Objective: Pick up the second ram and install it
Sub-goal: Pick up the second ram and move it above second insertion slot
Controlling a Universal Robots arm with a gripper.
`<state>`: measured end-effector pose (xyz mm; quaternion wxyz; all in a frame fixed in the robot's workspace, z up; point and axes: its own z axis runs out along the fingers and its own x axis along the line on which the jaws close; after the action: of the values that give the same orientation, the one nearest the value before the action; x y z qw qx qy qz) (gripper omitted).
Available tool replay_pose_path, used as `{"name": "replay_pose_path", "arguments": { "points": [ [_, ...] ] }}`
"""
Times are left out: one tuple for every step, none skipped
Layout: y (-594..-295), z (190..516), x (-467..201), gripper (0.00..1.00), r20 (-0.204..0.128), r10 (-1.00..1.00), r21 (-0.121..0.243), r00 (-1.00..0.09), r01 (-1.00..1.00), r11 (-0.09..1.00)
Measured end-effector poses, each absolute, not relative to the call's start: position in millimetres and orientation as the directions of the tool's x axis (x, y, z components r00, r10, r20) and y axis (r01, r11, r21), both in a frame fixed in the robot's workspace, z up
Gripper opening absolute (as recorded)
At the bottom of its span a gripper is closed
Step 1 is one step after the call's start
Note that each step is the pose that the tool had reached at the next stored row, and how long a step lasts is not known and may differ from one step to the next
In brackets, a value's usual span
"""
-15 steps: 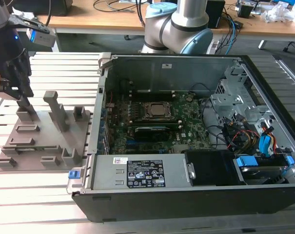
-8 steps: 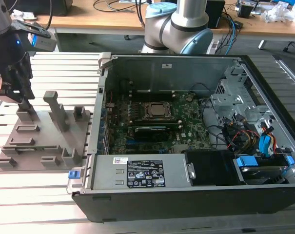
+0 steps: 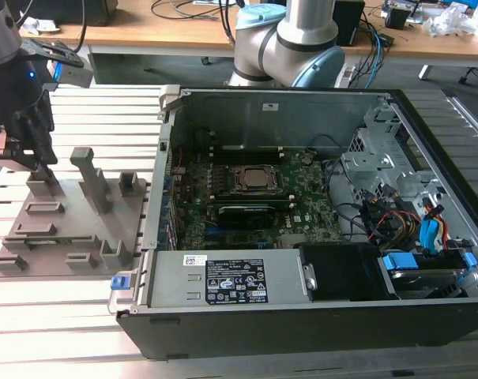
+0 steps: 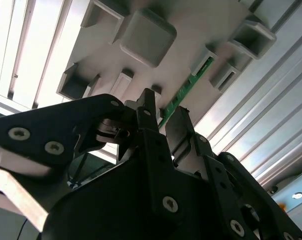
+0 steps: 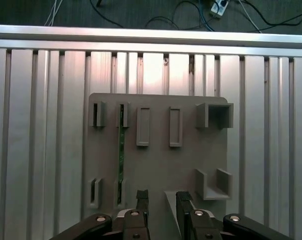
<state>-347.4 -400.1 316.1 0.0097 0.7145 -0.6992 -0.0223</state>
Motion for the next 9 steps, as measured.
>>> {"name": "replay_pose_path", "arguments": {
  "points": [
    [-400.1, 315.0, -347.4, 0.36, -0.018, -1.0, 0.045, 0.021, -0.999, -0.022],
    [-400.1, 314.4, -347.5, 0.36, -0.018, -1.0, 0.045, 0.021, -0.999, -0.022],
    [-400.1, 313.9, -347.5, 0.36, -0.018, -1.0, 0.045, 0.021, -0.999, -0.022],
    [-400.1, 312.7, -347.6, 0.36, -0.018, -1.0, 0.045, 0.021, -0.999, -0.022],
    [-400.2, 312.2, -347.7, 0.36, -0.018, -1.0, 0.045, 0.021, -0.999, -0.022],
    [-400.3, 311.8, -347.9, 0.36, -0.018, -1.0, 0.045, 0.021, -0.999, -0.022],
    [-400.8, 311.3, -348.2, 0.36, -0.018, -1.0, 0.045, 0.021, -0.999, -0.022],
    [-401.4, 310.9, -348.5, 0.36, -0.018, -1.0, 0.045, 0.021, -0.999, -0.022],
    [-403.3, 310.3, -349.2, 0.36, -0.018, -1.0, 0.045, 0.022, -0.999, -0.023]
  ]
}}
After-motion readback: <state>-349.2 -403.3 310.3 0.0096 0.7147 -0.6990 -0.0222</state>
